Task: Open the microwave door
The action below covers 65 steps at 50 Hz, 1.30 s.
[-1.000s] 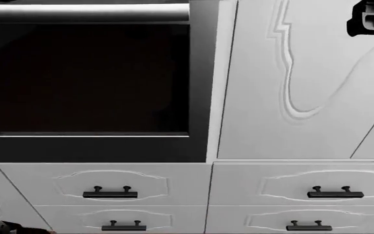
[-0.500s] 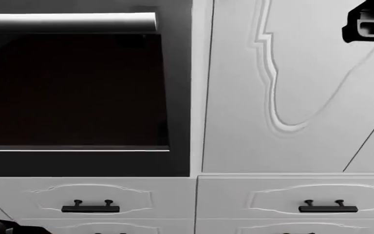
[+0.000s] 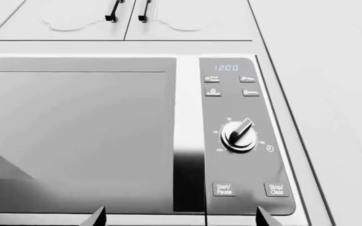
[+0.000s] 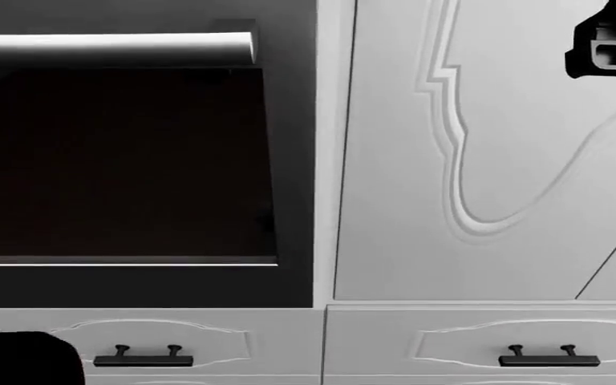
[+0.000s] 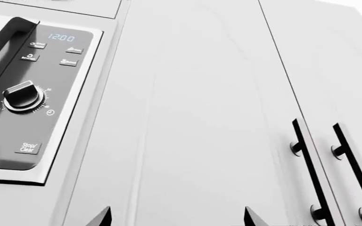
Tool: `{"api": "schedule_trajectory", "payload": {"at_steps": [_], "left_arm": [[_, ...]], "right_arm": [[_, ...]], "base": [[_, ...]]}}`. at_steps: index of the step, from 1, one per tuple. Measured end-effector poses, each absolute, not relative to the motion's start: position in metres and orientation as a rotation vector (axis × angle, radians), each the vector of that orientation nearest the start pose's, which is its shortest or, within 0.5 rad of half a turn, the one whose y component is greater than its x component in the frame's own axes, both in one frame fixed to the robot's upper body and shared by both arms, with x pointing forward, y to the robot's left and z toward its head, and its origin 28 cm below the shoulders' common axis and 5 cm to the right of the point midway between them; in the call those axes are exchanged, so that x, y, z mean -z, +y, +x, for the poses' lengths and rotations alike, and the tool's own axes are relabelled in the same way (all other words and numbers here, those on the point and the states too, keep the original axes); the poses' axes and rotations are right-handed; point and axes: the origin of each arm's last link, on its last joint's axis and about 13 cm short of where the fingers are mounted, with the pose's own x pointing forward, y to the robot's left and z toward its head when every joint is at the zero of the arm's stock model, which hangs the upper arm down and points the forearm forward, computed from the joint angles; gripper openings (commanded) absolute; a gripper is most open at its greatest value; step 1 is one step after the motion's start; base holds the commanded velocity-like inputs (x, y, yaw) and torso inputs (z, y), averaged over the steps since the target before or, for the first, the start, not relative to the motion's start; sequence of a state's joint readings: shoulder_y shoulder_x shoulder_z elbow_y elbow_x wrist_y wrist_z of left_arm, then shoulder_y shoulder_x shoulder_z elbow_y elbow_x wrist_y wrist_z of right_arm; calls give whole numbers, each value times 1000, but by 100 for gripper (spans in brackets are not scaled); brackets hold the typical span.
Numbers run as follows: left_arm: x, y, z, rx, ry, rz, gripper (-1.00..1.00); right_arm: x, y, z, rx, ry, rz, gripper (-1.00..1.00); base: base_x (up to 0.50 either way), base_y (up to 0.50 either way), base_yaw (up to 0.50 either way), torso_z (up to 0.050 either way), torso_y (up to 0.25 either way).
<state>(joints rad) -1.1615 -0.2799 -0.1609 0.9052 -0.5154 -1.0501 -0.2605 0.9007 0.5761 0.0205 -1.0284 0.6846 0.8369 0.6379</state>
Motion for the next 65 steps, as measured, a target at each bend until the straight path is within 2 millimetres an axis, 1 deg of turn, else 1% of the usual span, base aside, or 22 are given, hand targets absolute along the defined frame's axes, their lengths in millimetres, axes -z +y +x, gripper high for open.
{"api": "schedule_trajectory", "payload": {"at_steps": [9, 20, 29, 35, 43, 65], "left_arm": [[-408, 241, 200, 1, -968, 38, 100], [-458, 241, 209, 21, -916, 67, 100], [-488, 241, 221, 19, -882, 91, 100], [-500, 241, 231, 13, -864, 107, 100], [-512, 242, 245, 1, -839, 125, 100], [-527, 242, 293, -6, -761, 151, 100]], "right_arm": [[-320, -127, 179, 130, -976, -84, 100], [-319, -126, 178, 124, -972, -84, 100], [-316, -125, 178, 124, -965, -85, 100], [-316, -125, 179, 125, -962, -85, 100], [-316, -125, 179, 124, -961, -87, 100], [-319, -124, 179, 127, -963, -95, 100]], "base": [[0, 0, 0, 0, 0], [0, 0, 0, 0, 0], [0, 0, 0, 0, 0], [0, 0, 0, 0, 0], [0, 0, 0, 0, 0], [0, 0, 0, 0, 0]]}}
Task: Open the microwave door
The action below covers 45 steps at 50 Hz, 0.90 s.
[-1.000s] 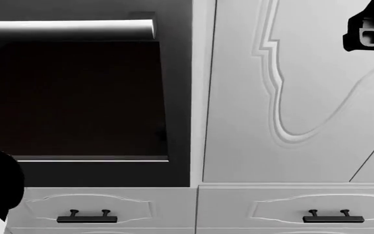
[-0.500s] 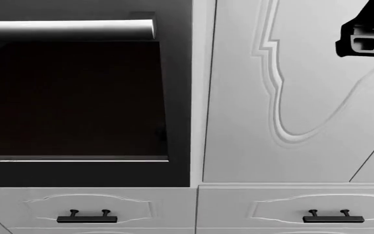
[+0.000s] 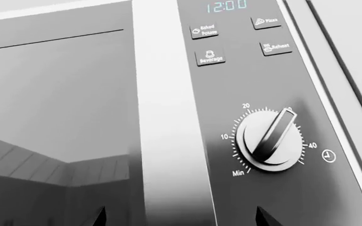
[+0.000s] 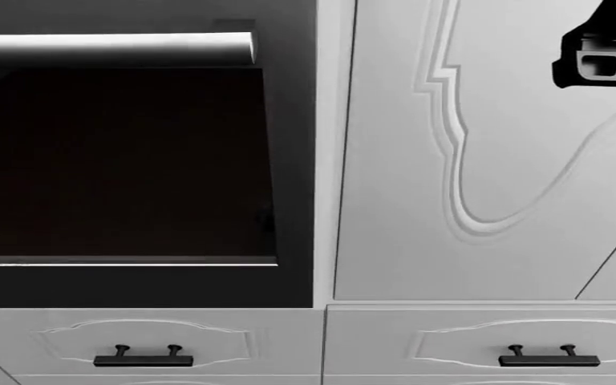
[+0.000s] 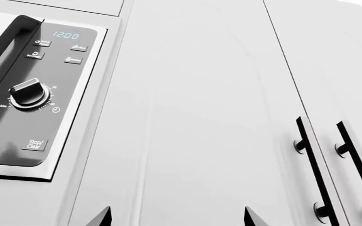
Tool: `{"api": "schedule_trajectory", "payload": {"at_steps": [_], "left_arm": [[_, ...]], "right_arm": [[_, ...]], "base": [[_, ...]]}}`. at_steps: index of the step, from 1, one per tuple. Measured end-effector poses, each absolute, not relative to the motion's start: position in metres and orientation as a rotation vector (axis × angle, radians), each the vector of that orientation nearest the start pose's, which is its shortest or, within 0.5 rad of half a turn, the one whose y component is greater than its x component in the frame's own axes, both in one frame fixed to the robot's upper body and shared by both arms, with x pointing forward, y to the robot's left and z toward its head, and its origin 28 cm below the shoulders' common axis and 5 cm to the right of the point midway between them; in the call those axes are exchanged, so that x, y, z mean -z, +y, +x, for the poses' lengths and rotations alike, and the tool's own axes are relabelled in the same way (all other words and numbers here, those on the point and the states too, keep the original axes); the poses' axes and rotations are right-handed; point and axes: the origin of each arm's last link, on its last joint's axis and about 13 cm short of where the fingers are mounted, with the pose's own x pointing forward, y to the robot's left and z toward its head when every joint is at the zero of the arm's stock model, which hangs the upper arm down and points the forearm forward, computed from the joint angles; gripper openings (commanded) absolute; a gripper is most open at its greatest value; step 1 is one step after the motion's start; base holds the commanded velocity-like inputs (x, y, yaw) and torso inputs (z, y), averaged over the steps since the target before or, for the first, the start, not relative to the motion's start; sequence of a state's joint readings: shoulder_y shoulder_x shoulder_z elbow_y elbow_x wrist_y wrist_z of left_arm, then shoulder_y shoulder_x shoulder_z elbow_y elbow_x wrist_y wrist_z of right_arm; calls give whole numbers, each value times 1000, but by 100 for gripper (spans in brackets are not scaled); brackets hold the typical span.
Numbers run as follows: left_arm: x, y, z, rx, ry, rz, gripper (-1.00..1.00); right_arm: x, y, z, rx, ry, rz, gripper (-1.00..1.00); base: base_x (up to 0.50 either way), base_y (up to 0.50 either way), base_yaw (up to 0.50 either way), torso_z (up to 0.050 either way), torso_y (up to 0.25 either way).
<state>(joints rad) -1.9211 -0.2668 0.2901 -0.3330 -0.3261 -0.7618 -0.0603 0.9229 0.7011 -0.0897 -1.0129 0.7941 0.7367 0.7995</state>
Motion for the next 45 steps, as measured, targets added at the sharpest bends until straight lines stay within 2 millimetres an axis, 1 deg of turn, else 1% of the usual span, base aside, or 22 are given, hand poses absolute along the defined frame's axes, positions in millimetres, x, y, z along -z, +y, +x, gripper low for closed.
{"api": "schedule_trajectory", "payload": {"at_steps": [17, 39, 40, 45], "left_arm": [[-536, 239, 320, -21, -733, 187, 100], [-540, 239, 349, -67, -692, 229, 100], [-540, 239, 349, -69, -691, 230, -100], [-540, 238, 352, -64, -688, 226, -100]], "right_arm": [[-320, -125, 179, 132, -963, -101, 100], [-320, -126, 178, 136, -961, -107, 100], [-320, -126, 178, 136, -961, -107, 100], [-320, -126, 178, 136, -962, -108, 100]], "base": [[0, 0, 0, 0, 0], [0, 0, 0, 0, 0], [0, 0, 0, 0, 0], [0, 0, 0, 0, 0]]}}
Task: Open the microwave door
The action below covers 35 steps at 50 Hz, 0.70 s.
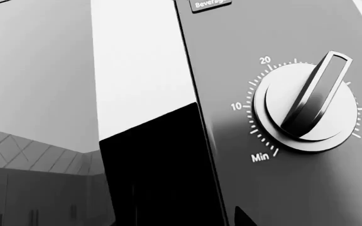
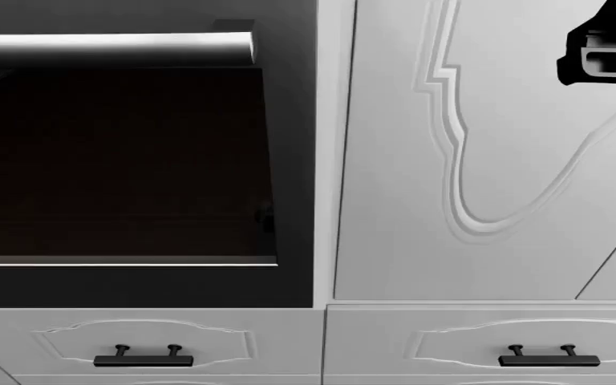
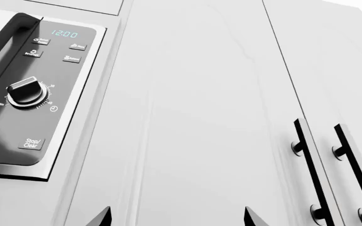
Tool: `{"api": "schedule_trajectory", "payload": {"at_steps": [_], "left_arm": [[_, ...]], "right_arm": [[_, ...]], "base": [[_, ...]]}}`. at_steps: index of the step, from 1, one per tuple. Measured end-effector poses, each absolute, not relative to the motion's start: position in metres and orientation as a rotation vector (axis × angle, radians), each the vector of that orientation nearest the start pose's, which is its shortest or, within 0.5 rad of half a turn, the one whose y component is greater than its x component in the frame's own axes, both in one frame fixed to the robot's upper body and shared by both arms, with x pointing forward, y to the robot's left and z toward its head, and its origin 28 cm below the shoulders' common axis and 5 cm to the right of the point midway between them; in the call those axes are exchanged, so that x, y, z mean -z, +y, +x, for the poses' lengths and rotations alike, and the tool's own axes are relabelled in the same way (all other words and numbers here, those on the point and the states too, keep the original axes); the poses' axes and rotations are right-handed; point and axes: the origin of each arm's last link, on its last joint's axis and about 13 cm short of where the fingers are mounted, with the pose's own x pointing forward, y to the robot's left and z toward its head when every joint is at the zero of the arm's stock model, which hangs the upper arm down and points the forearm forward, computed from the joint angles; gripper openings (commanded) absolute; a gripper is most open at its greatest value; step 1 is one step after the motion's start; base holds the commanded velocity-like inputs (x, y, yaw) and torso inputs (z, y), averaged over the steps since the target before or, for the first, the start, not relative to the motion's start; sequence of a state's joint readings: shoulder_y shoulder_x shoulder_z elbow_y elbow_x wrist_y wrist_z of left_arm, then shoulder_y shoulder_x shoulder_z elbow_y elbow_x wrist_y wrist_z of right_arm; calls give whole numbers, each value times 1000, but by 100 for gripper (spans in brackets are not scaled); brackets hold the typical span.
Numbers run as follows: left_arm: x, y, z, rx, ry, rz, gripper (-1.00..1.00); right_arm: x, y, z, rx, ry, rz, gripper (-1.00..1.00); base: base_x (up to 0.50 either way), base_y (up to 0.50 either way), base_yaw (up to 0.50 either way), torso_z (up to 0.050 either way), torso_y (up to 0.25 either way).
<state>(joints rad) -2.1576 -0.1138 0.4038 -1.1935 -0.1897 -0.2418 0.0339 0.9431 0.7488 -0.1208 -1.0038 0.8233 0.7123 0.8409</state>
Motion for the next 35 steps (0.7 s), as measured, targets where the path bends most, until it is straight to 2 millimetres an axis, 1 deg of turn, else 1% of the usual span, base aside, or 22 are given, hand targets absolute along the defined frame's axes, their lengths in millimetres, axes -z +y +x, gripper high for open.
{"api": "schedule_trajectory", "payload": {"at_steps": [9, 15, 22, 35], "left_arm": [[-541, 240, 352, -68, -696, 207, -100], [-540, 241, 345, -58, -708, 185, -100], [-539, 245, 329, -33, -723, 156, -100], [-535, 253, 288, -3, -755, 115, -100]], "right_arm": [[-320, -126, 178, 136, -960, -110, 100], [-320, -126, 179, 137, -959, -111, 100], [-320, -125, 179, 137, -961, -112, 100], [-323, -125, 178, 136, -968, -114, 100]], "base": [[3, 0, 0, 0, 0], [0, 0, 0, 0, 0], [0, 0, 0, 0, 0], [0, 0, 0, 0, 2]]}}
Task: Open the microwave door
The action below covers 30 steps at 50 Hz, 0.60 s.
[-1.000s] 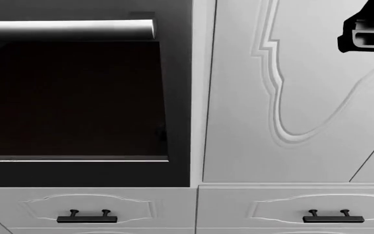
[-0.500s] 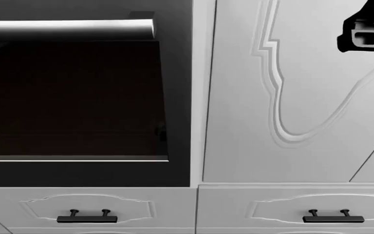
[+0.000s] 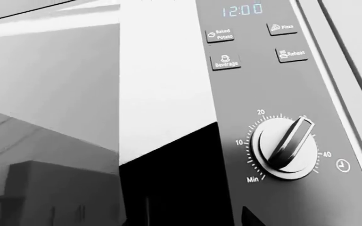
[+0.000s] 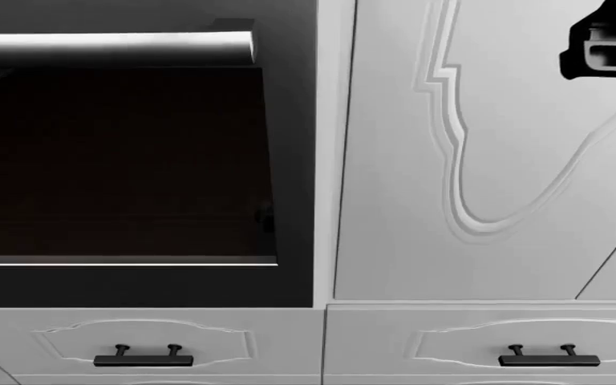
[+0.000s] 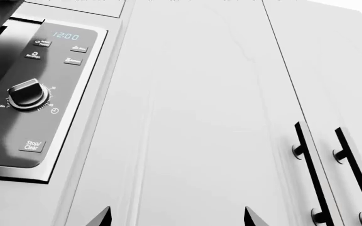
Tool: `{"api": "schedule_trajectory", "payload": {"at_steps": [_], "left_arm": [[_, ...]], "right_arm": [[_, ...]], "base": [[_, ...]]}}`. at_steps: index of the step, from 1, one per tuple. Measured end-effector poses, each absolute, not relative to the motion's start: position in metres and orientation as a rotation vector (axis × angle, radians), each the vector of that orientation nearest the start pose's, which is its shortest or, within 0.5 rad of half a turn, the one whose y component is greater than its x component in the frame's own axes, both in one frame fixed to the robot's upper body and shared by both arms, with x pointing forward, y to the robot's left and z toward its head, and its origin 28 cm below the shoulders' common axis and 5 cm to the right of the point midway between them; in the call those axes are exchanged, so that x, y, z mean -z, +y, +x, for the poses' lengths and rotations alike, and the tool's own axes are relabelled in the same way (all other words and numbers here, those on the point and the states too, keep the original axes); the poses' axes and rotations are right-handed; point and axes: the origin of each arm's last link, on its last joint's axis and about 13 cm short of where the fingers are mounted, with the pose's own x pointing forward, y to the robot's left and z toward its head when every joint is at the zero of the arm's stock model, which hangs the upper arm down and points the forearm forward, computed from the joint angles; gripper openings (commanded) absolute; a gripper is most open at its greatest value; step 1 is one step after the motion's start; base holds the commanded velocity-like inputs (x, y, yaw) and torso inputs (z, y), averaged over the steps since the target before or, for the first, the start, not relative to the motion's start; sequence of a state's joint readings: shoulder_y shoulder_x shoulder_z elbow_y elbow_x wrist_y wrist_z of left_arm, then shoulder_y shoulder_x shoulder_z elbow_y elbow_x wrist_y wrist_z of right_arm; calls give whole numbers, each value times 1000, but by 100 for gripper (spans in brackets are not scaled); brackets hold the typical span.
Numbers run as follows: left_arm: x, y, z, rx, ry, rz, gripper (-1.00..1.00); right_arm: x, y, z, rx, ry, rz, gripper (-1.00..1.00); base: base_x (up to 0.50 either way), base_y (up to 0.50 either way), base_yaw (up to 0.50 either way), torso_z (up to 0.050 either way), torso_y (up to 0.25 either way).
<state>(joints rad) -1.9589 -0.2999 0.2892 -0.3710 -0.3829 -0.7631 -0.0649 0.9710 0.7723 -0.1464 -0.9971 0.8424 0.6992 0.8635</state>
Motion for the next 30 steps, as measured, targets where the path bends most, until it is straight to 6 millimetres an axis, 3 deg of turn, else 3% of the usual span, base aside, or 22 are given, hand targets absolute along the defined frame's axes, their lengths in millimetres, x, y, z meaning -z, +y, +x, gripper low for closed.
{"api": "schedule_trajectory", "payload": {"at_steps": [19, 30], "left_arm": [[-533, 263, 228, -16, -786, 47, -100], [-532, 267, 207, -35, -804, 18, -100]], "right_arm": [[-325, -125, 176, 136, -976, -114, 100], [-326, -124, 175, 135, -979, -116, 100]], "base": [[0, -1, -1, 0, 4], [-2, -3, -2, 1, 5]]}}
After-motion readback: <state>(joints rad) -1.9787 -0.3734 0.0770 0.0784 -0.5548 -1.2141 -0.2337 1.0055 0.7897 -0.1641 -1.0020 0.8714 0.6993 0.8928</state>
